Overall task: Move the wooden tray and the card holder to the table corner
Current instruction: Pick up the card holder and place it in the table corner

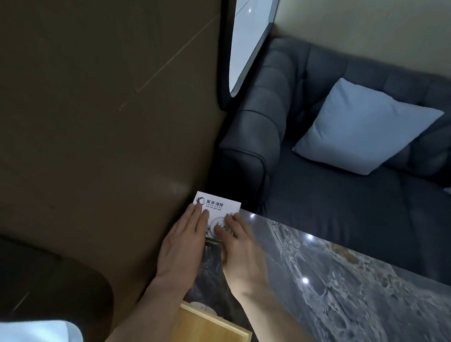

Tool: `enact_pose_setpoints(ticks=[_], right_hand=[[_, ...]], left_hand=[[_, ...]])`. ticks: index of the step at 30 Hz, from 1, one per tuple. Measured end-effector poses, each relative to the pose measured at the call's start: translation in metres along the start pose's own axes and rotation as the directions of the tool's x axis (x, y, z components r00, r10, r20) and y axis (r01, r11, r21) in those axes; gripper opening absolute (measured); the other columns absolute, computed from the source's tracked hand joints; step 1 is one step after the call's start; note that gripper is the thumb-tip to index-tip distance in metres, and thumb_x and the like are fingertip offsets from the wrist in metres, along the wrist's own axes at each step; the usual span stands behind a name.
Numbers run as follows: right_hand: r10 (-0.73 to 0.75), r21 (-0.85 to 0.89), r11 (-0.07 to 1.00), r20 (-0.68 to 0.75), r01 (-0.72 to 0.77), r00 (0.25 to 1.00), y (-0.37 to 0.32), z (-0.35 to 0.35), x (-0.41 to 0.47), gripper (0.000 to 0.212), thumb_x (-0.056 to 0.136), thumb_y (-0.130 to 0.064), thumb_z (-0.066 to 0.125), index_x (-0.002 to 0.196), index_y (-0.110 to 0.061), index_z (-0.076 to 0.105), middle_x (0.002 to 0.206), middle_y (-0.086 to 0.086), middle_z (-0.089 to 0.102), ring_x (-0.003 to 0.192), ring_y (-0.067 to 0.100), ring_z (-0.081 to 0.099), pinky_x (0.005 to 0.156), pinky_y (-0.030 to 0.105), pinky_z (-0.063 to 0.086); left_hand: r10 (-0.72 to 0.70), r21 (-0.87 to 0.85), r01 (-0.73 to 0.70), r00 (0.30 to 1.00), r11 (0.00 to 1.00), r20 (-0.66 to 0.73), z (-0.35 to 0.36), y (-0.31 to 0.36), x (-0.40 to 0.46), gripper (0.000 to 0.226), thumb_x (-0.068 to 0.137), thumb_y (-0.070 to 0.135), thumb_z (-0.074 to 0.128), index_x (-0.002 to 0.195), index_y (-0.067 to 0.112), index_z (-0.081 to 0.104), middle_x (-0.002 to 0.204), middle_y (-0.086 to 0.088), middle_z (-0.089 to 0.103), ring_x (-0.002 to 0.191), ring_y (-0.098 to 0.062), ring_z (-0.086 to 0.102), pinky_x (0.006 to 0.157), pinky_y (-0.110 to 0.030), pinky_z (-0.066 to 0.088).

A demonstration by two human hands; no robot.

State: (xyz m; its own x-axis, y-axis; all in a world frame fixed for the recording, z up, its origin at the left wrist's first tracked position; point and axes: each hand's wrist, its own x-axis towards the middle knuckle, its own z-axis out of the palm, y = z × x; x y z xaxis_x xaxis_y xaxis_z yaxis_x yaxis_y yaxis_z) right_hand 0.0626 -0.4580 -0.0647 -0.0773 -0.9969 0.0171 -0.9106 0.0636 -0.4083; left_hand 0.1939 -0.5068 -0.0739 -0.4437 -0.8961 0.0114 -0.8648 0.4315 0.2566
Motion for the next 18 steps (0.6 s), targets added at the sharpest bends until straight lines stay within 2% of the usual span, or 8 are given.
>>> enact_pose_setpoints(ticks=[3,5,11,15,17,18], right_hand=[[0.016,0.023,1.000,0.034,-0.017,0.999,0.000,0.001,0.009,0.045,0.101,-0.006,0.062,0.144,-0.019,0.058,0.162,0.006,0.041,0.156,0.020,0.021,0.117,0.039,0.042],[0.024,0.016,1.000,0.051,-0.025,0.998,0.000,0.001,0.014,0.043,0.102,-0.010,0.061,0.144,-0.020,0.057,0.163,0.005,0.039,0.156,0.020,0.018,0.117,0.039,0.041],[0.030,0.027,0.999,0.056,-0.031,0.998,-0.001,0.003,0.022,0.043,0.102,-0.009,0.060,0.144,-0.020,0.058,0.164,0.004,0.037,0.157,0.019,0.016,0.119,0.036,0.034],[0.030,0.032,0.999,0.057,-0.032,0.998,-0.001,0.003,0.021,0.044,0.101,-0.006,0.061,0.143,-0.018,0.058,0.163,0.006,0.038,0.157,0.021,0.016,0.118,0.039,0.039],[0.016,0.048,0.999,0.056,-0.018,0.998,-0.001,0.002,0.019,0.046,0.100,-0.007,0.061,0.145,-0.018,0.056,0.164,0.007,0.038,0.157,0.022,0.016,0.120,0.039,0.036],[0.003,0.054,0.999,0.060,-0.006,0.998,0.000,0.002,0.018,0.048,0.101,-0.009,0.060,0.148,-0.018,0.053,0.165,0.006,0.035,0.157,0.021,0.015,0.122,0.038,0.032]], left_hand=[[0.017,0.032,-0.016,1.000,0.999,-0.016,-0.001,-0.005,0.007,0.071,0.098,-0.001,0.046,0.158,0.009,0.009,0.169,-0.009,0.005,0.155,-0.020,-0.002,0.119,-0.028,0.000],[0.015,0.044,-0.014,1.000,0.999,-0.012,-0.001,-0.006,0.011,0.070,0.100,0.001,0.044,0.158,0.009,0.007,0.169,-0.009,0.003,0.155,-0.020,-0.004,0.119,-0.028,0.000],[-0.025,0.075,0.024,1.000,0.997,0.008,0.000,-0.003,0.020,0.066,0.101,0.004,0.043,0.157,0.007,0.009,0.169,-0.013,0.008,0.155,-0.025,0.001,0.124,-0.033,0.013],[-0.036,0.066,0.037,0.999,0.997,-0.016,-0.004,0.000,0.019,0.068,0.096,0.005,0.054,0.155,0.007,0.019,0.162,-0.012,0.026,0.149,-0.027,0.019,0.120,-0.035,0.028],[-0.055,0.034,0.055,0.998,0.998,-0.009,-0.006,0.000,0.017,0.071,0.096,0.005,0.056,0.156,0.008,0.018,0.162,-0.012,0.025,0.149,-0.026,0.018,0.120,-0.034,0.028],[-0.053,0.031,0.053,0.999,0.998,-0.001,-0.006,-0.001,0.017,0.074,0.097,0.004,0.054,0.157,0.009,0.012,0.165,-0.011,0.018,0.153,-0.025,0.011,0.122,-0.033,0.022]])
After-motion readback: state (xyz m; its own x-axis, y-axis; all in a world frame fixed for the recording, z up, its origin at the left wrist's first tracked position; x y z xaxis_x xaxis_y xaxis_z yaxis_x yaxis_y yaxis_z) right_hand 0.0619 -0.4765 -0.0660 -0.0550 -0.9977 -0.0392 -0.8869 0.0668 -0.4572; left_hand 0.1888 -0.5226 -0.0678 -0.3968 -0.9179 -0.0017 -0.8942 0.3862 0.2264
